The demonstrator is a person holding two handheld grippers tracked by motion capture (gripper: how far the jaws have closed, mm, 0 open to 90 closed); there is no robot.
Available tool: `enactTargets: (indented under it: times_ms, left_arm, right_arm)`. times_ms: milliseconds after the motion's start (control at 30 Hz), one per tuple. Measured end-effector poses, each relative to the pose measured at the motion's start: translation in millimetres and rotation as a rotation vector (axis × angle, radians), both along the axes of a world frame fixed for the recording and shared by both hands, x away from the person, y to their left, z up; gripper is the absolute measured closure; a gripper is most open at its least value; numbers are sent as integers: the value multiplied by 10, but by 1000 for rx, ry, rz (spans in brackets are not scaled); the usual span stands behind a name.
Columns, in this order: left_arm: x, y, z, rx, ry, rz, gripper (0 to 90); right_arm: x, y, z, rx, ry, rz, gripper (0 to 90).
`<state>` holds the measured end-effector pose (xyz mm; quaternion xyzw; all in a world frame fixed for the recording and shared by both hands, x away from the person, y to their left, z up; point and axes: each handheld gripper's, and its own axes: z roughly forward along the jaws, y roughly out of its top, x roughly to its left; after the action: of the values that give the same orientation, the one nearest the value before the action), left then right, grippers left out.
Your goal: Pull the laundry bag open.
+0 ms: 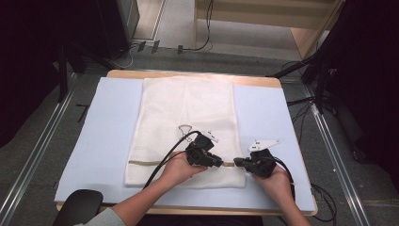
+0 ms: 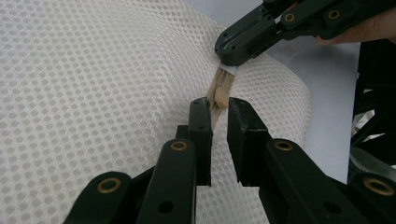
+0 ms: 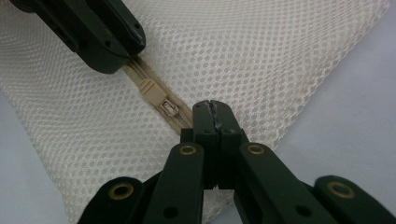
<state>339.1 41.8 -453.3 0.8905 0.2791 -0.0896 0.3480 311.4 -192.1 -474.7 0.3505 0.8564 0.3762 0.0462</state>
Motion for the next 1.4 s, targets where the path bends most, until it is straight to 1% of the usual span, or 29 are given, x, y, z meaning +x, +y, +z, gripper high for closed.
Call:
enactTargets:
  times_ms: [67,133,167,267,400,433,500,533,633,700,800,833,867,967,1000,1067,1133,1167,1200,1233,1267,1300,1333,1400]
  left_arm:
    - [-10,-46,-33,0,12,-5,804]
    - [-24,-85,-62,14,8,-9,802]
    - [-27,-104,-80,7,12,-3,796]
    - [-2,-129,-95,8,18,2,796]
    - [-10,-185,-116,7,6,1,798]
    - [-8,-195,-122,4,5,2,803]
    - [2,-205,-126,12,2,2,834]
    - [6,-213,-134,2,9,9,850]
    - [23,-231,-134,5,27,11,873]
    - [24,-233,-138,-4,32,14,876]
    - [22,-233,-133,1,25,12,881]
    - [27,-232,-137,-5,30,14,883]
    - [35,-227,-138,-6,35,15,884]
    - [65,-208,-140,-16,69,19,886]
    - [77,-200,-139,-13,74,17,886]
    - [94,-186,-131,-13,93,16,888]
    - [96,-184,-133,-13,98,16,889]
    - [98,-179,-132,-13,99,15,890]
    - [99,-174,-134,-16,101,15,890]
    - [101,-170,-132,-8,100,13,891]
    - [105,-152,-129,-16,107,17,891]
    - [112,-137,-129,-14,112,10,891]
    - [110,-130,-129,-18,111,14,891]
    - [98,-129,-122,-11,105,7,891]
  right_arm:
    - [-2,2,1,1,2,-3,900]
    - [-2,2,1,-1,0,-1,900]
    - [-1,2,1,-1,-1,1,900]
    - [-1,4,0,0,-4,0,900]
    - [1,7,0,0,-5,2,900]
    - [1,7,0,0,-5,2,900]
    - [1,7,0,0,-5,2,900]
    - [0,8,0,0,-6,2,900]
    - [-2,9,0,-4,-13,6,900]
    - [-6,14,8,-13,-16,11,900]
    - [-11,34,25,-32,-21,17,900]
    - [-13,36,29,-37,-22,21,900]
    - [-14,38,28,-35,-25,26,900]
    - [-17,37,17,-34,-35,34,900]
    - [-18,33,11,-33,-40,35,900]
    - [-18,23,-5,-14,-35,18,900]
    - [-25,35,-5,-30,-53,22,900]
    - [-35,39,-1,-34,-52,18,900]
    - [-40,36,-3,-34,-55,20,900]
    - [-41,32,-9,-33,-65,24,900]
    - [-40,29,-11,-33,-68,25,900]
    - [-39,26,-17,-28,-70,26,900]
    - [-38,25,-18,-26,-69,29,900]
    - [-38,28,-20,-25,-71,32,900]
